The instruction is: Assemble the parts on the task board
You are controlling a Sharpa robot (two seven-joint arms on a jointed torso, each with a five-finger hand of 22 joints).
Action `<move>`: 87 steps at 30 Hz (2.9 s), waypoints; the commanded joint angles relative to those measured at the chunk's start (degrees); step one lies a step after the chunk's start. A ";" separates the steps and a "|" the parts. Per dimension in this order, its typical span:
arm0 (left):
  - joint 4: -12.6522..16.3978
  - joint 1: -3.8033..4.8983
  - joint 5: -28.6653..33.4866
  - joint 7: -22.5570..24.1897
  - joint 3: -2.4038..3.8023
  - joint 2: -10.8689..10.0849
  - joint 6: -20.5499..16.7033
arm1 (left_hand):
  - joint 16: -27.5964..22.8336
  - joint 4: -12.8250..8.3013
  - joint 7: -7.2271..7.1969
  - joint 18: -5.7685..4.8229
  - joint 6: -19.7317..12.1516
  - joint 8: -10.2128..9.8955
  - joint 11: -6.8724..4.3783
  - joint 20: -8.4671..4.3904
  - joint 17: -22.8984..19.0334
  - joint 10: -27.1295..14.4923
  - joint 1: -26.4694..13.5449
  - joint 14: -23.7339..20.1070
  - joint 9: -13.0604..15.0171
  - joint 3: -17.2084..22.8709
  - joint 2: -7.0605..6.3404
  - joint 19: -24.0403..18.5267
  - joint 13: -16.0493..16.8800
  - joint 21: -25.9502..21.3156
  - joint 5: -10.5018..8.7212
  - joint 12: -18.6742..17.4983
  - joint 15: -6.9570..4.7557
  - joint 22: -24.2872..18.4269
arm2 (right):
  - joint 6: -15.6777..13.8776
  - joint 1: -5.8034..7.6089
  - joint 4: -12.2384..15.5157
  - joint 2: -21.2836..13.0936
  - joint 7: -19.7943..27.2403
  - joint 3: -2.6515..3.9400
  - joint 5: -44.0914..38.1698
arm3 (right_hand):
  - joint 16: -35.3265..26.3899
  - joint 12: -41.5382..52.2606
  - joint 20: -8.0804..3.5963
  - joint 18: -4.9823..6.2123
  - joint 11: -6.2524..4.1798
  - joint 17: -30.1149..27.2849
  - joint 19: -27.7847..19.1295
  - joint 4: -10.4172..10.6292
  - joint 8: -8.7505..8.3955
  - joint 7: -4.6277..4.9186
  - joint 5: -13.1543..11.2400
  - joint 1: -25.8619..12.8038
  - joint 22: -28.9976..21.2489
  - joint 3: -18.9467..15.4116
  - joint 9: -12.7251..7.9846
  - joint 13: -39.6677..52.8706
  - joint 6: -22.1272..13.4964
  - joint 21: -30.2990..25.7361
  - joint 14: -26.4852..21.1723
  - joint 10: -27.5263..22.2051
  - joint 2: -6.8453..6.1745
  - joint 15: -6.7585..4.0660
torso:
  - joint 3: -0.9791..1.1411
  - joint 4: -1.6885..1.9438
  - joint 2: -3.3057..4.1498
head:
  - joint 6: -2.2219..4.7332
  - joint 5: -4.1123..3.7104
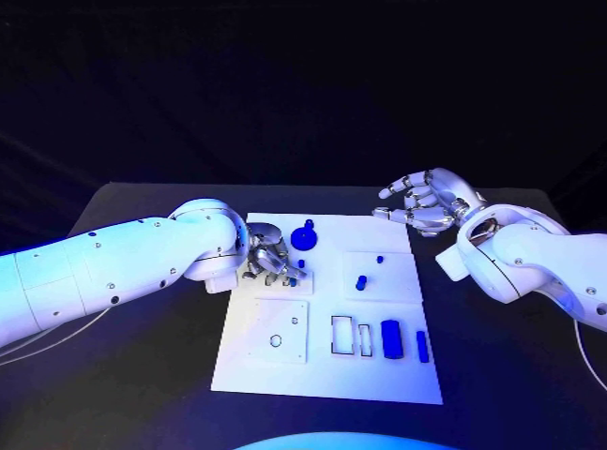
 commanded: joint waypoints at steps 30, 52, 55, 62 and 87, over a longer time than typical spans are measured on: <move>-0.68 0.08 3.18 0.79 -0.13 0.48 0.01 | 0.83 -0.33 -1.31 -0.87 1.20 -0.84 -1.52 -0.74 0.90 1.07 13.07 0.87 2.96 17.26 -0.71 1.86 -0.54 2.19 0.53 -0.23 -1.47 3.03 | 0.43 -0.02 -0.55 0.49 -0.11 0.02 0.01 | -0.41 -0.13 0.03 0.55 -0.17 6.25 -0.64 -0.04 0.36 -0.08 0.79 -0.73 -0.27 0.47 -0.13 0.19 0.68 -0.71 3.95 -0.08 0.90 -0.12 | 0.05 0.03 -0.08 | -0.43 -0.19; 1.61 0.07 4.16 1.12 -0.10 -2.08 -6.57 | 3.39 -7.60 -2.58 -2.05 3.27 1.29 -2.82 -2.25 5.26 8.07 9.05 3.63 10.19 39.31 -8.03 6.65 4.92 5.83 0.87 2.79 -2.79 9.52 | 0.68 -0.11 -0.97 0.37 -0.28 -0.02 0.04 | -0.42 0.07 0.02 0.62 -0.19 6.26 -0.80 -0.04 0.39 -0.11 1.09 -0.85 -0.47 0.50 -0.13 0.43 0.77 -1.05 3.95 0.15 0.94 -0.14 | 0.05 0.16 -0.13 | -0.40 0.17; 1.94 0.06 2.41 0.83 -0.11 -2.32 -6.19 | 3.51 -8.39 -2.61 -2.08 3.51 1.28 -2.86 -2.31 5.51 8.34 8.25 3.76 10.53 40.47 -8.34 6.77 5.05 5.96 0.97 2.78 -2.84 9.72 | 0.71 -0.12 -1.05 0.39 -0.30 -0.04 0.05 | -0.42 0.07 0.02 0.62 -0.19 6.26 -0.80 -0.04 0.39 -0.11 1.09 -0.85 -0.47 0.50 -0.13 0.43 0.77 -1.05 3.95 0.15 0.94 -0.14 | 0.04 0.11 -0.09 | -0.53 0.29; 2.25 0.02 -0.79 0.15 -0.23 -2.38 -6.12 | 3.91 -9.59 -2.72 -2.20 3.94 1.32 -2.99 -2.43 6.24 9.18 7.05 4.12 11.03 41.89 -8.71 7.25 5.81 6.32 1.31 3.23 -2.97 10.38 | 0.73 -0.16 -1.15 0.37 -0.37 -0.06 0.06 | -0.42 0.07 0.02 0.62 -0.19 6.26 -0.80 -0.04 0.39 -0.11 1.09 -0.85 -0.47 0.50 -0.13 0.43 0.77 -1.05 3.95 0.15 0.94 -0.14 | 0.02 0.14 -0.06 | -0.72 0.41; 2.75 -0.15 -3.34 -0.62 -1.25 -2.26 -4.49 | 7.26 -11.41 -2.90 -2.32 4.50 1.20 -3.18 -2.64 12.64 10.11 5.16 6.03 11.68 43.53 -8.87 7.84 6.51 6.71 1.70 3.55 -3.14 11.08 | 0.73 -0.23 -1.30 0.51 -0.37 -0.07 0.07 | -0.42 0.07 0.02 0.62 -0.19 6.26 -0.80 -0.04 0.39 -0.11 1.09 -0.85 -0.47 0.50 -0.13 0.43 0.77 -1.05 3.95 0.15 0.94 -0.14 | 0.02 0.05 -0.03 | -1.34 0.74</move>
